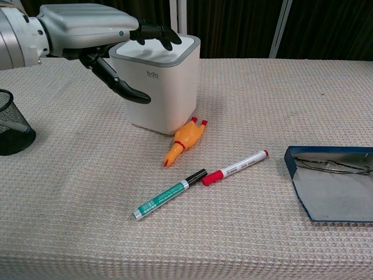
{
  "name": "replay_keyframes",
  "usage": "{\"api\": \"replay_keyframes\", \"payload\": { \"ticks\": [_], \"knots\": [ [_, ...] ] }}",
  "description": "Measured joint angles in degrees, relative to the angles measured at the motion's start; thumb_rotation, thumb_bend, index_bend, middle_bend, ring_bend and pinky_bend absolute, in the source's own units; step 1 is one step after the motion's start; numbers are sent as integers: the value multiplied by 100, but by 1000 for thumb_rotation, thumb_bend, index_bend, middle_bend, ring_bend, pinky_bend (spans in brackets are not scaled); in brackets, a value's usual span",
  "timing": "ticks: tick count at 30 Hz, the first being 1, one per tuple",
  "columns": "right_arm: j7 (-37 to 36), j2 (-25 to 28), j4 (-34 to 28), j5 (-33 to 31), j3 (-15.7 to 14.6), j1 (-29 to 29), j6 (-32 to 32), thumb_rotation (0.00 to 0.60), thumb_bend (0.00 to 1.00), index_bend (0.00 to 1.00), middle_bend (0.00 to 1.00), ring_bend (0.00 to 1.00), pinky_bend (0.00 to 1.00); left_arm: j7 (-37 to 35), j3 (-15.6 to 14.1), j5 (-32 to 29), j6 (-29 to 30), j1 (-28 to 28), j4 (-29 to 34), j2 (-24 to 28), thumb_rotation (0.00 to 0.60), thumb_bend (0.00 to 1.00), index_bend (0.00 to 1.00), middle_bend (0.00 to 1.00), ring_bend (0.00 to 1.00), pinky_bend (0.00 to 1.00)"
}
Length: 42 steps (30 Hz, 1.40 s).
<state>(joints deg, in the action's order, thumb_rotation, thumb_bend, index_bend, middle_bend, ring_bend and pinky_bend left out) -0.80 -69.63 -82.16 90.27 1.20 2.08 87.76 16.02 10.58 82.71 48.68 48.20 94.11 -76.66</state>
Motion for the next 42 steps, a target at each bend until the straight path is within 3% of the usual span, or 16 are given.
{"api": "replay_keyframes", "payload": {
  "ticks": [21, 42],
  "knots": [
    [-86, -36, 59, 37, 18, -2, 77, 600, 206, 0, 0, 0, 0, 205, -170, -221, 71, 114, 43, 41, 247, 88, 74, 147, 60, 190],
    [-155, -58, 139, -28, 14, 10, -12, 600, 206, 0, 0, 0, 0, 414, -322, -335, 189, 170, -197, -178, 249, 87, 74, 285, 60, 190]
  ]
}}
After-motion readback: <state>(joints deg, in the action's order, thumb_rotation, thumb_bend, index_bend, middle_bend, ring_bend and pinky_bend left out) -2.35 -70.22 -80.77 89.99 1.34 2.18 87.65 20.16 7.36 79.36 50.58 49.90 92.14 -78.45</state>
